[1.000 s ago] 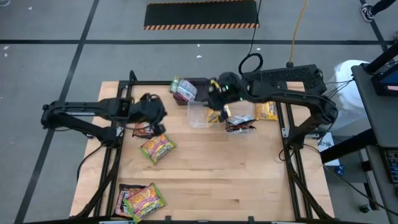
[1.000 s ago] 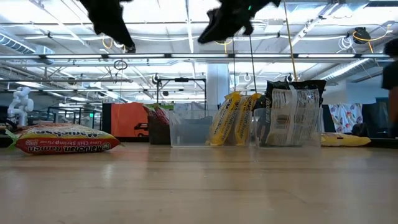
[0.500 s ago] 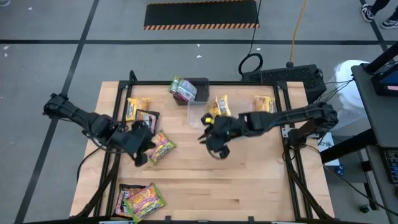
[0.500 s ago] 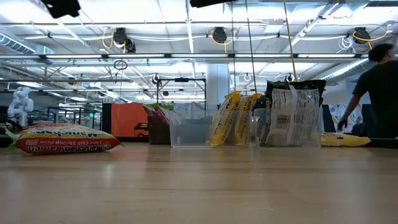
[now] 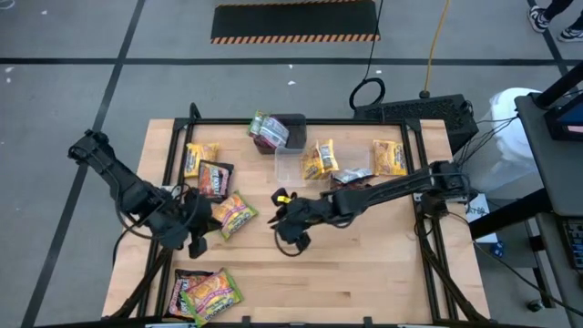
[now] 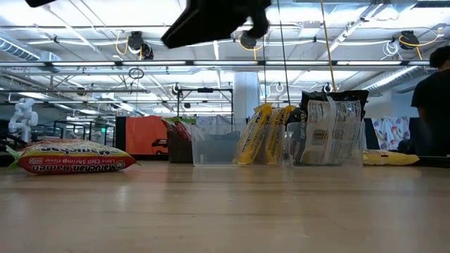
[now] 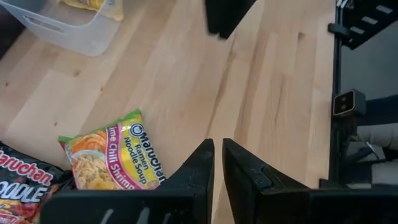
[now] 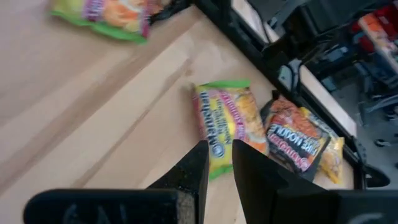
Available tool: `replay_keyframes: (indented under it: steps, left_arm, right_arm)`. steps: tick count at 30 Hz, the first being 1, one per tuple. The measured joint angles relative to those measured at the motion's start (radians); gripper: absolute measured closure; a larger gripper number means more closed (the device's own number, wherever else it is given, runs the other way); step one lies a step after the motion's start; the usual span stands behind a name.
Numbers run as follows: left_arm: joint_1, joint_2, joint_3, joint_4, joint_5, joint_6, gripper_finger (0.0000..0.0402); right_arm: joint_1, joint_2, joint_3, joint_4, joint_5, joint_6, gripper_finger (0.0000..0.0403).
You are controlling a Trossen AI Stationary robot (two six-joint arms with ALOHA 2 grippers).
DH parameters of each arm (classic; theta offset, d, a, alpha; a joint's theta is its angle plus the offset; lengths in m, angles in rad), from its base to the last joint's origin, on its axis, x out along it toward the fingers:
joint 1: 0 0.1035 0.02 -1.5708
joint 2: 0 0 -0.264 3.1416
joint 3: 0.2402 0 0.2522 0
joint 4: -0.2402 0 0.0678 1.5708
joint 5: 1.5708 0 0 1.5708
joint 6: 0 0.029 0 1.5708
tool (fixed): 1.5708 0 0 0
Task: Sort Maruchan noodles
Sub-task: Put the green noodle pack into the black bin
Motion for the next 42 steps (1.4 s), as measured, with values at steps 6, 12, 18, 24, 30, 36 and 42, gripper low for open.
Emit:
replay_keyframes:
  steps: [6,12,18,24,30,36,42]
  left_arm:
    - [-0.033,0.000,0.000,0.000,-0.014,-0.028,0.0364]
    - [-0.033,0.000,0.000,0.000,-0.015,-0.027,0.0364]
    - [-0.033,0.000,0.000,0.000,-0.015,-0.011,0.0364]
    - [-0.033,0.000,0.000,0.000,-0.015,-0.007,0.0364]
    - [-0.033,0.000,0.000,0.000,-0.014,-0.008,0.0364]
    - [-0.033,0.000,0.000,0.000,-0.014,-0.012,0.0364]
    - [-0.033,0.000,0.000,0.001,-0.014,-0.011,0.0364]
  right_arm:
    - [-0.046,0.092,0.000,0.135,-0.005,0.010,0.0335]
    - [-0.094,0.146,0.000,0.127,-0.009,0.015,0.0335]
    - [-0.130,0.175,0.000,0.150,-0.141,0.058,0.0335]
    - [-0.118,0.198,0.002,0.247,-0.167,0.043,0.0335]
    - [-0.097,0.285,0.062,0.272,-0.174,0.042,0.0335]
    - [-0.101,0.363,0.150,0.233,-0.160,0.067,0.0335]
    - [-0.129,0.363,0.148,0.174,-0.133,0.096,0.0335]
